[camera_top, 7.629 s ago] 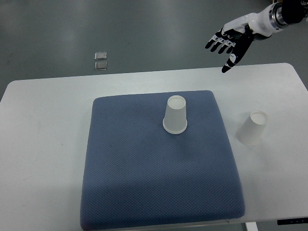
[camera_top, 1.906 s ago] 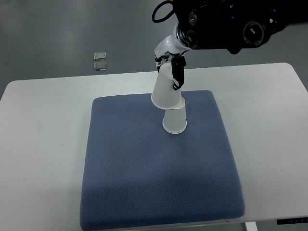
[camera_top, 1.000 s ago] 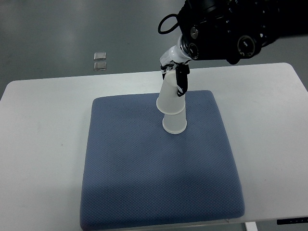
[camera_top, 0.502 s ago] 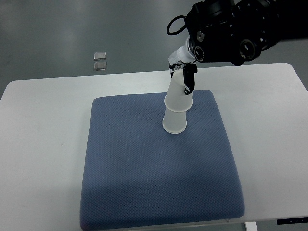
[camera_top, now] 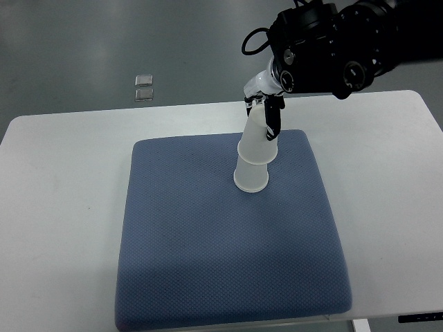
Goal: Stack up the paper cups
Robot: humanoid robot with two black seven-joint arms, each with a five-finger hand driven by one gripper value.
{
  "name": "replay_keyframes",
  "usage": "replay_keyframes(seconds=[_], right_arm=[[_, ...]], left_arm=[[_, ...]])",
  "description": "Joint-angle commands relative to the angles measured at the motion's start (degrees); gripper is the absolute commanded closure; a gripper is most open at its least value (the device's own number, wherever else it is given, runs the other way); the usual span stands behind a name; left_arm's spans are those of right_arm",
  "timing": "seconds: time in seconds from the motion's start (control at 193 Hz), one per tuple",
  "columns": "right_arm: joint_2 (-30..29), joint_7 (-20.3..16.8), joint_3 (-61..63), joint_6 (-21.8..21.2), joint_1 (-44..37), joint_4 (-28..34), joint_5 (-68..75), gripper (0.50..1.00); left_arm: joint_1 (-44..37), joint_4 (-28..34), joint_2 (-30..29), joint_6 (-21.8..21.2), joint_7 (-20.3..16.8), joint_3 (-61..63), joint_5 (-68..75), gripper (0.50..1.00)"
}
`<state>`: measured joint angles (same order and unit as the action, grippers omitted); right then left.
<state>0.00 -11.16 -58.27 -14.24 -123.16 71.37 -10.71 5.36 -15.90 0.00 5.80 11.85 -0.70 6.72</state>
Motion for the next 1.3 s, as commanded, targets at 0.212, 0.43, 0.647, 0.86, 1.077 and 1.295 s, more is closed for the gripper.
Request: replay_keyframes(seconds=[0.212, 0.43, 0.647, 0.86, 1.077, 1.295], right_arm=[[0.0, 0.0, 0.0, 1.3, 1.1, 0.0, 0.2, 0.671], [0.0, 0.1, 0.1, 2.6, 2.0, -0.1, 0.3, 0.658], [0.0, 0.1, 0.3, 3.8, 3.0, -0.3, 0.6, 0.658], [0.0, 0.1, 1.1, 6.2, 4.5, -1.2, 1.1, 0.658], [6.9, 0.9, 7.5, 13.1, 10.2, -5.5, 6.6, 0.656], [16.8, 4.1, 26.6, 21.2, 24.0, -11.1, 8.7, 0.642]], left_arm=[[0.0, 0.0, 0.0, 0.0, 0.0, 0.1, 0.0, 0.500], [0.0, 0.0, 0.0, 0.0, 0.0, 0.1, 0.0, 0.500], [0.0, 0.0, 0.0, 0.0, 0.0, 0.1, 0.0, 0.500], [0.0, 0.1, 0.0, 0.0, 0.0, 0.1, 0.0, 0.500], [-0.5, 0.0, 0.0, 0.0, 0.0, 0.2, 0.0, 0.500], [-0.5, -0.2, 0.0, 0.0, 0.0, 0.3, 0.0, 0.500]])
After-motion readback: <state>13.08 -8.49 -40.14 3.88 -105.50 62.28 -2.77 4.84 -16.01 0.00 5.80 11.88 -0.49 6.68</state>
